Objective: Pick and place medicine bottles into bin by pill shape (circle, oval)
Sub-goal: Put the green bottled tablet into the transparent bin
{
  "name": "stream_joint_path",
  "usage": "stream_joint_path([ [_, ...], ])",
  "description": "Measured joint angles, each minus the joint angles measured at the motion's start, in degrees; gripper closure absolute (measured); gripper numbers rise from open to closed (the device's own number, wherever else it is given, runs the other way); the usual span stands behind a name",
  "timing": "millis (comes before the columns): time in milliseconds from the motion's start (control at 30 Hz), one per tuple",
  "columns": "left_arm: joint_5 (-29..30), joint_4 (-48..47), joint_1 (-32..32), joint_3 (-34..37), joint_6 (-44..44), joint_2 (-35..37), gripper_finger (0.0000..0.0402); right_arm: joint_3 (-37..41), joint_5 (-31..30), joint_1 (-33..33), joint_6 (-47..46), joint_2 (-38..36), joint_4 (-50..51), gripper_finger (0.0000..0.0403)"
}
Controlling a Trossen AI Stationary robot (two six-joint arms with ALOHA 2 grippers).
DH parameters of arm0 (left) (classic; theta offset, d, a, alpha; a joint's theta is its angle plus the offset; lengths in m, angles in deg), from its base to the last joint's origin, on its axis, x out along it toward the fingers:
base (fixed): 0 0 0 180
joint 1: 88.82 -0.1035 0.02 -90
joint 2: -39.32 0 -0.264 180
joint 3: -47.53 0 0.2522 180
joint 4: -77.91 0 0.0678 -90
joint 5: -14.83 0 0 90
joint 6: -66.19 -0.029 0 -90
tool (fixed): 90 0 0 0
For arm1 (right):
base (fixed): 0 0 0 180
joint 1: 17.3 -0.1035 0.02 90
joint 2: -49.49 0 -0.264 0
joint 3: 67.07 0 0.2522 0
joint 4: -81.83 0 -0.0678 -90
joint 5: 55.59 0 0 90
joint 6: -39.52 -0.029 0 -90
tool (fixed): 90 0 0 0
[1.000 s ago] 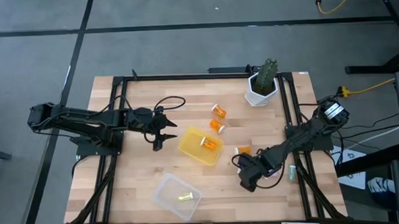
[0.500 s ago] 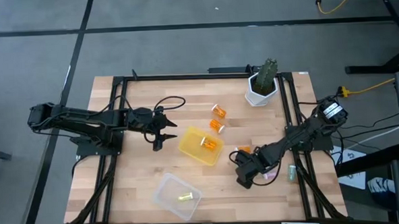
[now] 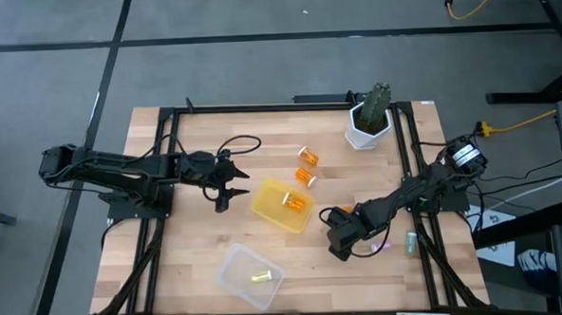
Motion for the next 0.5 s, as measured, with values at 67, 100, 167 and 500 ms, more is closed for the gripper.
stream_joint_path([
  [67,0.0,0.0,-0.01,0.0,-1.17,0.01,0.019,0.0,-0.05,0.02,-0.18,0.0,0.04,0.0204],
  [100,-0.01,-0.01,-0.01,0.0,-1.62,0.0,0.019,0.0,-0.06,0.05,-0.2,0.0,0.04,0.0205],
  [167,0.0,0.0,0.0,0.0,-2.08,0.0,0.019,0.0,-0.07,0.07,-0.24,0.0,0.15,0.0214],
  [500,-0.02,0.0,-0.01,0.0,-2.51,0.0,0.019,-1.18,0.24,0.04,8.38,0.0,0.38,0.0301],
])
